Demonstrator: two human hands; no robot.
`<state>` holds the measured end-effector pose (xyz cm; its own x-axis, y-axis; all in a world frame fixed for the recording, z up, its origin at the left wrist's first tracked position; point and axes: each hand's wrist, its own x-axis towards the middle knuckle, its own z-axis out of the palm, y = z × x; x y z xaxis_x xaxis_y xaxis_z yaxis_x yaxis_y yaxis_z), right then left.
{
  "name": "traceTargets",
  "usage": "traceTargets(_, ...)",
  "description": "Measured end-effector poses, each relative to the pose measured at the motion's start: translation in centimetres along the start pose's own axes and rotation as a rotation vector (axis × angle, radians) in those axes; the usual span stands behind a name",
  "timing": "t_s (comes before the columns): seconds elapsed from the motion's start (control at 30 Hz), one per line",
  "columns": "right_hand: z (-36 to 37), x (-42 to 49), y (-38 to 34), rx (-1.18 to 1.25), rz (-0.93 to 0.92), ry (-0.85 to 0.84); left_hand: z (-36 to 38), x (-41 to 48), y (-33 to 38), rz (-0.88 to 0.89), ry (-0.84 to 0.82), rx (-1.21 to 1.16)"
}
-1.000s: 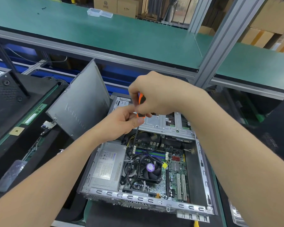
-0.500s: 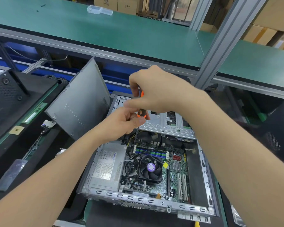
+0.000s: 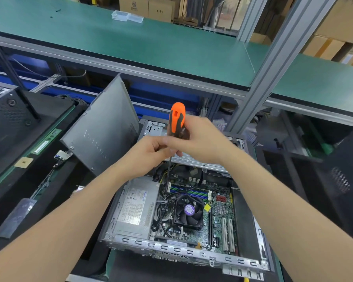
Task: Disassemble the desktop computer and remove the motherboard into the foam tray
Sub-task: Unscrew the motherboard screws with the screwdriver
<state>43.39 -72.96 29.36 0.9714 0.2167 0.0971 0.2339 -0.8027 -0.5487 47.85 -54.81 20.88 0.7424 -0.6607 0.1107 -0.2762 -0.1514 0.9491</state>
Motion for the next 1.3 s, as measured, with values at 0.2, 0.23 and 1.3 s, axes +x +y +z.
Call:
traceTargets(0.2,2.6,-1.0,1.2,-0.041,-0.03,0.176,-0.1,-0.2,-0.1,-0.026,-0.008,0.04)
traceTargets(0.23,2.7,-1.0,1.2,-0.042,-0.023,0.188,-0.1,-0.1,-0.2,-0.023,-0.006,0.051)
traceTargets(1.3,3.6,-1.8,0.9,0.056,0.077,0.237,0.4,-0.7,-2.8,-0.008,0.045,0.345)
